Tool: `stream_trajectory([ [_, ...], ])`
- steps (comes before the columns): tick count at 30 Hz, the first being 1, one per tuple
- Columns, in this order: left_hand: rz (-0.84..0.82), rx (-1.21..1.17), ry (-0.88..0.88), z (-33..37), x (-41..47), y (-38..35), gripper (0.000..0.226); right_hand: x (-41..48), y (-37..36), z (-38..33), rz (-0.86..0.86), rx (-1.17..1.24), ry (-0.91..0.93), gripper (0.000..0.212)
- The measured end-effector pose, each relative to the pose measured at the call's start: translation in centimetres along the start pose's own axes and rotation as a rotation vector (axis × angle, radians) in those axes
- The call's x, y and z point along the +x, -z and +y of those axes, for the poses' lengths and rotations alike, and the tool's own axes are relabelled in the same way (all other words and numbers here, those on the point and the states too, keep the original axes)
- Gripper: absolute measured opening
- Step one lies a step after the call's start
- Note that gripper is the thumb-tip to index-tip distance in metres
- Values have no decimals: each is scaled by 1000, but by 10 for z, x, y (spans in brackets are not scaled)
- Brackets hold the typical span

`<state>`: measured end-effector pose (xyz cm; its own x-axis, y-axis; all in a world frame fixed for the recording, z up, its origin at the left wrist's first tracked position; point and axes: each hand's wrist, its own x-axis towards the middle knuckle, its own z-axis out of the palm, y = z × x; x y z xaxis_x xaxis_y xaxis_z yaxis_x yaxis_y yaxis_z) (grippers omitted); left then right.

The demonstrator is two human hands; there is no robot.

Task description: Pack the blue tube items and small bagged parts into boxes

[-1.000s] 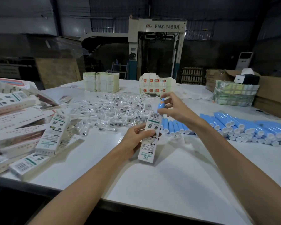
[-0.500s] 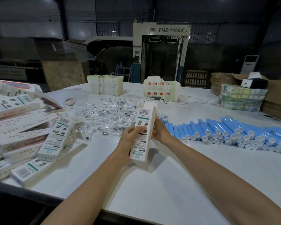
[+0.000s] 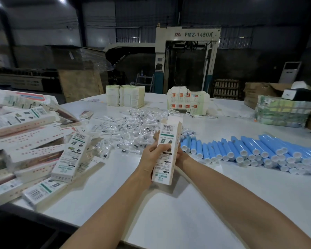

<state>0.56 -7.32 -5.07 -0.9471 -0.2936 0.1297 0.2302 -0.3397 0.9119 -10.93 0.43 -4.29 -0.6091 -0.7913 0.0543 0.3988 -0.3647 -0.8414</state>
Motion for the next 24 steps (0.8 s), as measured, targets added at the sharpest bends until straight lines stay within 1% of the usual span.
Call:
stream_trajectory([
  [1, -5, 0, 5, 0, 0, 0, 51, 2, -1, -3, 47, 24, 35, 60],
  [2, -18, -7, 2, 0, -1, -1, 51, 3, -2, -9, 125, -15, 57, 46],
  [3, -37, -23, -7, 0, -2, -3, 51, 2, 0, -15, 222, -105, 131, 32],
  [4, -58, -42, -19, 0, -2, -4, 50, -1, 2, -23, 334, -271, 234, 24],
  [5, -78, -54, -28, -1, -3, -6, 47, -4, 5, -32, 457, -496, 346, 23],
  [6, -95, -60, -33, -1, -4, -7, 45, -12, 4, -44, 575, -722, 451, 17],
  [7, -108, -55, -34, -1, -4, -8, 46, -17, 8, -55, 653, -836, 526, 7],
  [8, -114, -41, -32, -1, -5, -9, 49, -26, 7, -69, 714, -839, 569, 15],
  [10, -112, 1, -28, -2, -5, -10, 55, -43, 8, -97, 728, -694, 658, 38],
  [11, -111, 15, -26, -3, -5, -10, 54, -53, 6, -110, 720, -636, 701, 44],
  [12, -113, 23, -21, -3, -5, -11, 50, -61, 2, -121, 691, -603, 737, 44],
  [14, -126, 41, -13, -5, -5, -13, 43, -73, -9, -135, 599, -595, 774, 37],
  [17, -149, 73, -13, -6, -7, -15, 43, -84, -27, -138, 445, -649, 785, 33],
  [20, -143, 58, -13, -6, -8, -15, 42, -87, -38, -134, 418, -807, 744, 31],
  [24, -139, 46, -14, -7, -8, -15, 57, -88, -40, -124, 402, -923, 658, 28],
])
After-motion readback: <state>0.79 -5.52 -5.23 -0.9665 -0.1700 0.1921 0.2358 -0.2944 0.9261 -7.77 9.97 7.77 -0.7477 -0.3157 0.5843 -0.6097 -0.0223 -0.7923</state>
